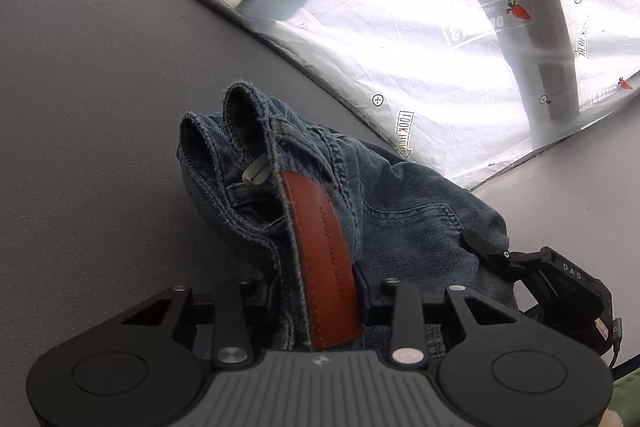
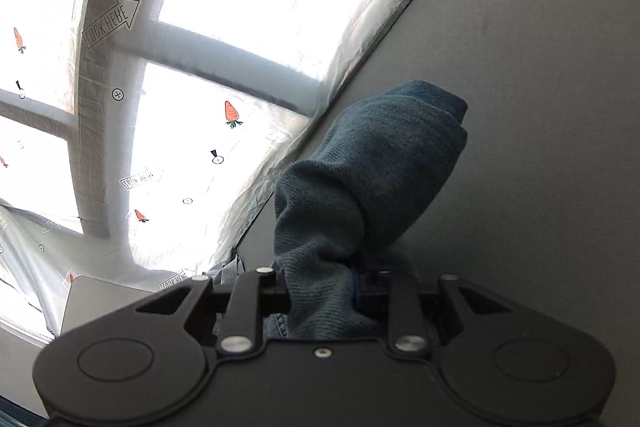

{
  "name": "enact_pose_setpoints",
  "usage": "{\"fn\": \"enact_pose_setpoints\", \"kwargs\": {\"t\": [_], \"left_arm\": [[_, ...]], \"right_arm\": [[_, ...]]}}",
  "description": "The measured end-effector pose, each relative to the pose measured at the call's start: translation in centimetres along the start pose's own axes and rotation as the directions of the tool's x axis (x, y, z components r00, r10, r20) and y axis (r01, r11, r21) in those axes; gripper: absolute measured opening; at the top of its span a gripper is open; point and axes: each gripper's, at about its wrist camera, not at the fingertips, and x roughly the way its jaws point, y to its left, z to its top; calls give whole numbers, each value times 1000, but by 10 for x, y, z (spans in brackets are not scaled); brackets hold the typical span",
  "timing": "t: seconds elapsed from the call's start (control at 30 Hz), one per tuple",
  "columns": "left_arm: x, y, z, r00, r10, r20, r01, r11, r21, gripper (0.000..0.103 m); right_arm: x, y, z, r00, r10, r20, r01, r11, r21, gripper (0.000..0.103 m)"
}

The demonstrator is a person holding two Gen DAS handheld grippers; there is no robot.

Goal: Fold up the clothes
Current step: 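Grasp the folded jeans with both grippers and lift them, then carry the folded jeans to the table corner and release both grippers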

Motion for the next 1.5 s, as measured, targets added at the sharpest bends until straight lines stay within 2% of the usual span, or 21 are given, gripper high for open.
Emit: {"fn": "enact_pose_setpoints", "kwargs": {"t": [0.1,0.27,0.5,0.6,0.67,0.87,1.0,1.1,1.13,1.2,1.23,1.3,1.33,1.37,1.4,1.43,1.47,1.5], "left_arm": [[-6,-20,-2,998,-58,-3,58,997,45,37],[3,-63,1,987,-148,-56,155,978,141,37],[46,-149,-5,957,-264,-122,287,923,255,37],[73,-190,-12,946,-296,-134,322,907,271,37],[96,-219,-19,946,-298,-129,324,894,309,37],[160,-296,-34,953,-289,-91,303,900,313,37],[200,-343,-18,959,-277,-66,282,896,343,37],[234,-391,3,962,-267,-62,266,856,442,37],[248,-411,12,962,-265,-62,261,833,488,37],[279,-445,25,961,-268,-64,253,767,590,37],[299,-456,30,960,-272,-72,258,750,610,38],[340,-476,41,960,-268,-84,258,722,642,45],[366,-479,46,969,-233,-78,227,723,653,50],[396,-480,49,983,-173,-59,167,713,681,51],[426,-478,50,996,-87,-21,76,701,709,59],[457,-470,50,999,20,35,-39,690,722,59],[485,-461,50,989,124,79,-142,672,727,60],[505,-452,52,973,210,93,-211,659,722,56]], "right_arm": [[-32,14,-7,998,10,54,-9,1000,-30,26],[-92,33,-14,984,7,178,3,998,-57,26],[-178,31,2,932,-4,362,26,998,-56,26],[-212,17,20,911,22,412,3,998,-60,26],[-244,0,36,902,39,430,-5,997,-82,26],[-289,-52,104,875,147,462,-118,989,-92,27],[-305,-75,156,859,215,465,-187,977,-106,27],[-315,-88,195,840,246,483,-210,969,-129,27],[-317,-92,206,830,255,496,-217,967,-135,27],[-321,-100,228,805,266,531,-214,964,-158,27],[-322,-104,238,789,261,556,-191,965,-181,27],[-322,-117,255,768,231,598,-132,970,-205,27],[-320,-125,265,762,210,612,-102,973,-207,27],[-313,-141,277,780,147,608,-59,985,-163,31],[-303,-159,289,804,67,591,-9,995,-101,43],[-292,-177,302,822,-13,569,43,998,-40,52],[-280,-196,310,837,-162,523,165,985,40,67],[-266,-215,316,826,-333,456,314,942,119,68]]}}
